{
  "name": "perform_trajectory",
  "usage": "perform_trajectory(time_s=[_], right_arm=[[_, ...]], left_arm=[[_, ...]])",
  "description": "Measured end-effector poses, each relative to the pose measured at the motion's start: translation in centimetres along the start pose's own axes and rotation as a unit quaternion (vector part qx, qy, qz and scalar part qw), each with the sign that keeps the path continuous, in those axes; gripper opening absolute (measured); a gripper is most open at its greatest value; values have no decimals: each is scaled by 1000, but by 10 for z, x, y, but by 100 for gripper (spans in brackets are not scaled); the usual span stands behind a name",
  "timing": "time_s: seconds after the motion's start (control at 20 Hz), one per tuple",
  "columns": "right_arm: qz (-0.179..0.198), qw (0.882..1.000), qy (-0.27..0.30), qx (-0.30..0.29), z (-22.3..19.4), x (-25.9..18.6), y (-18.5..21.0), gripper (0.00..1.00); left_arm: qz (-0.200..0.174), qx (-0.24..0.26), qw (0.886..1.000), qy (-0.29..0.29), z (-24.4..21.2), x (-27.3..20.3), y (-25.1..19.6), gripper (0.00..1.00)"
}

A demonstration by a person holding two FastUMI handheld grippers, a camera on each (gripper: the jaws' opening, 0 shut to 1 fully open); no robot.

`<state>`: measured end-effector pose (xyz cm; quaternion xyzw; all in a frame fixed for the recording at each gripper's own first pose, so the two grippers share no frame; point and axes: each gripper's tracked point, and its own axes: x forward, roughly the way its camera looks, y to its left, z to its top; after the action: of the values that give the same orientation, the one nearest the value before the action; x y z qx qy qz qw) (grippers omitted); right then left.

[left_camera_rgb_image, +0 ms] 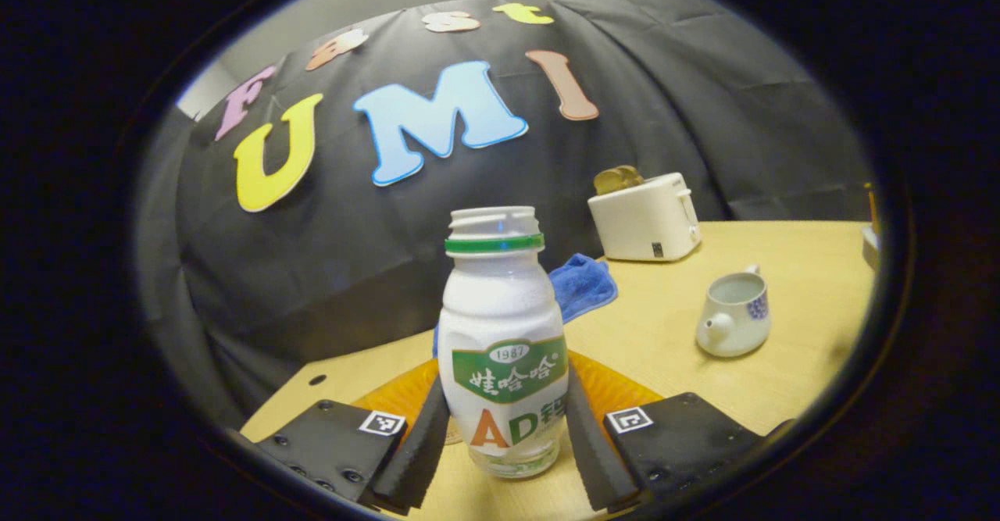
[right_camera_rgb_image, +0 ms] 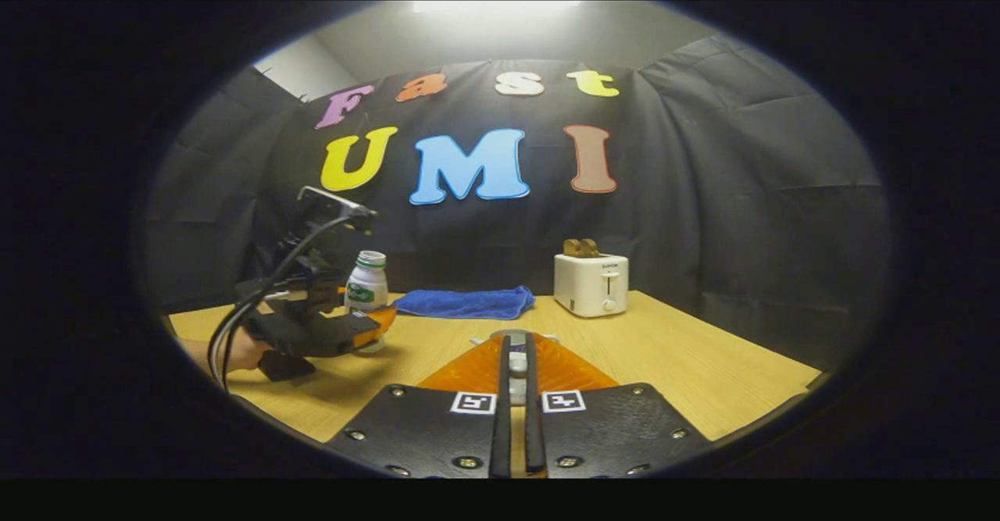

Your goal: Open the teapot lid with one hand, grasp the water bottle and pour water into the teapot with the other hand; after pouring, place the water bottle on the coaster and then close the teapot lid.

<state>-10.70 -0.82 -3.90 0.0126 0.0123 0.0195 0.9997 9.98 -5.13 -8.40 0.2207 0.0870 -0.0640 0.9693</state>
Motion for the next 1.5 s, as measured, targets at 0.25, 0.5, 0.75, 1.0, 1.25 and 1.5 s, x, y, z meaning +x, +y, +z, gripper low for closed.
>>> perform_trajectory(time_s=[0.25,0.5,0.75,1.0,1.25,1.5], right_arm=[[3,1000,-2,13,-6,-30,-2,7],[-4,1000,-4,16,-11,-43,-10,7],[-2,1000,-1,0,-14,-51,-9,7],[6,1000,-6,5,-12,-57,-7,7],[5,1000,-10,1,-10,-60,-9,7],[9,1000,-11,9,-10,-61,-9,7]], left_arm=[[-9,69,998,8,4,4,-23,84],[-2,174,984,31,1,13,-35,84],[-7,253,966,45,0,17,-51,84],[-14,319,946,56,2,20,-66,84],[-18,367,928,65,0,23,-75,84],[-25,402,912,78,-3,26,-85,84]])
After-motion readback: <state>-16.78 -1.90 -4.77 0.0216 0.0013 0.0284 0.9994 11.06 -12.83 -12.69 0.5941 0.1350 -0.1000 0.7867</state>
